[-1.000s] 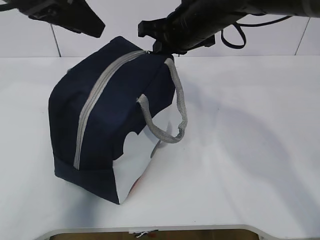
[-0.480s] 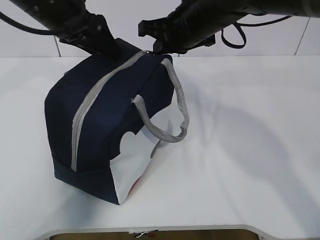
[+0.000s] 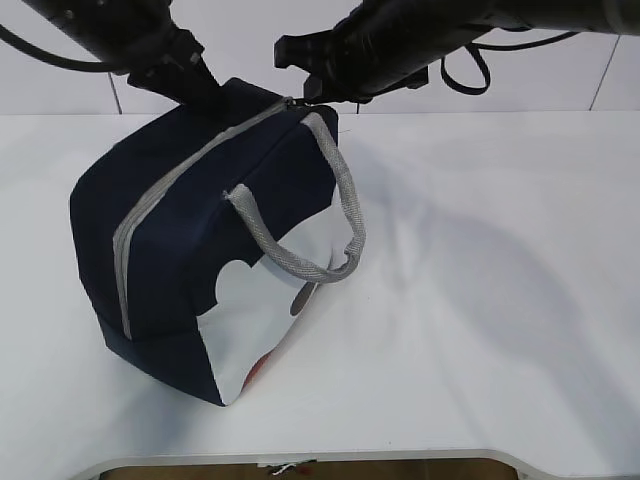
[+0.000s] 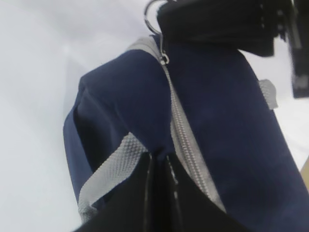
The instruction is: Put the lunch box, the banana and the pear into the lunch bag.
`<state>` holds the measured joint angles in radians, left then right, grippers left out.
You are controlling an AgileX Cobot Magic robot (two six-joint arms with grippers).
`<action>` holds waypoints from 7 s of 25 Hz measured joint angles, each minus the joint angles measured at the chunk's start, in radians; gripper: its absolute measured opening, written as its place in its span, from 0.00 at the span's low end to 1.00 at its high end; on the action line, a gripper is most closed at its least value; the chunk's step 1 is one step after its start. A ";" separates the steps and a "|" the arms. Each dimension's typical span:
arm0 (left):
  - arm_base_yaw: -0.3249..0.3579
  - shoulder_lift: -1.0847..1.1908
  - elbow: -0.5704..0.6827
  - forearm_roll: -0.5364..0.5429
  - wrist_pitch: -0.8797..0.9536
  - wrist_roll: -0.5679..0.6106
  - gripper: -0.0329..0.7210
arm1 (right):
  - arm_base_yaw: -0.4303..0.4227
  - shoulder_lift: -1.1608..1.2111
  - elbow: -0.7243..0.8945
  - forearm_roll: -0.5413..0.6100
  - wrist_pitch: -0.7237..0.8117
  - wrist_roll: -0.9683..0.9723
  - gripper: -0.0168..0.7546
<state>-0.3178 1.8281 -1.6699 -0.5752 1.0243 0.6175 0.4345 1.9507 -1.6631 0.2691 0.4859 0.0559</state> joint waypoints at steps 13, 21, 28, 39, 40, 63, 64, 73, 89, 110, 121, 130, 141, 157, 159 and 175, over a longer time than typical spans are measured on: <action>0.000 -0.060 -0.006 0.122 0.128 0.048 0.04 | -0.021 0.005 0.000 -0.020 -0.048 0.000 0.04; 0.000 -0.076 -0.006 0.132 0.128 0.059 0.04 | -0.044 0.094 0.000 -0.005 -0.048 0.002 0.04; 0.000 -0.084 -0.004 0.143 0.122 0.059 0.04 | -0.045 0.136 -0.005 0.035 -0.048 0.006 0.04; 0.000 -0.084 0.000 0.139 0.093 0.059 0.04 | -0.046 0.159 -0.026 0.059 -0.037 0.010 0.04; 0.000 -0.080 0.000 0.136 0.093 0.059 0.04 | -0.046 0.160 -0.030 0.057 -0.034 0.008 0.04; 0.000 0.021 -0.004 0.013 -0.027 0.127 0.04 | -0.056 0.173 -0.480 -0.137 0.497 -0.164 0.65; 0.000 0.027 -0.004 0.000 -0.041 0.134 0.04 | -0.056 0.173 -0.505 -0.167 0.530 -0.164 0.65; 0.000 0.080 -0.004 -0.150 -0.181 0.179 0.04 | -0.056 0.173 -0.570 -0.279 0.758 -0.167 0.62; 0.017 0.004 -0.004 -0.152 -0.140 0.147 0.51 | -0.057 0.048 -0.563 -0.238 0.767 -0.167 0.61; 0.063 -0.303 -0.004 0.280 0.222 -0.402 0.52 | -0.057 -0.459 0.075 -0.222 0.767 -0.099 0.61; 0.063 -0.545 0.253 0.338 0.227 -0.437 0.46 | -0.057 -0.796 0.421 -0.222 0.767 -0.087 0.61; 0.061 -0.812 0.410 0.340 0.231 -0.439 0.43 | -0.057 -1.116 0.575 -0.222 0.769 -0.086 0.60; 0.060 -1.185 0.591 0.355 0.237 -0.420 0.36 | -0.057 -1.512 0.771 -0.269 0.779 -0.086 0.60; 0.060 -1.659 0.943 0.417 0.232 -0.376 0.36 | -0.057 -1.901 1.047 -0.269 0.759 -0.086 0.59; 0.058 -1.710 0.996 0.417 0.211 -0.372 0.36 | -0.057 -1.928 1.077 -0.269 0.756 -0.086 0.59; 0.058 -1.820 1.139 0.483 0.102 -0.391 0.36 | -0.057 -1.968 1.163 -0.269 0.664 -0.085 0.59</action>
<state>-0.2593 0.0079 -0.5310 -0.0924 1.1264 0.2267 0.3772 -0.0170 -0.4999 0.0000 1.1494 -0.0288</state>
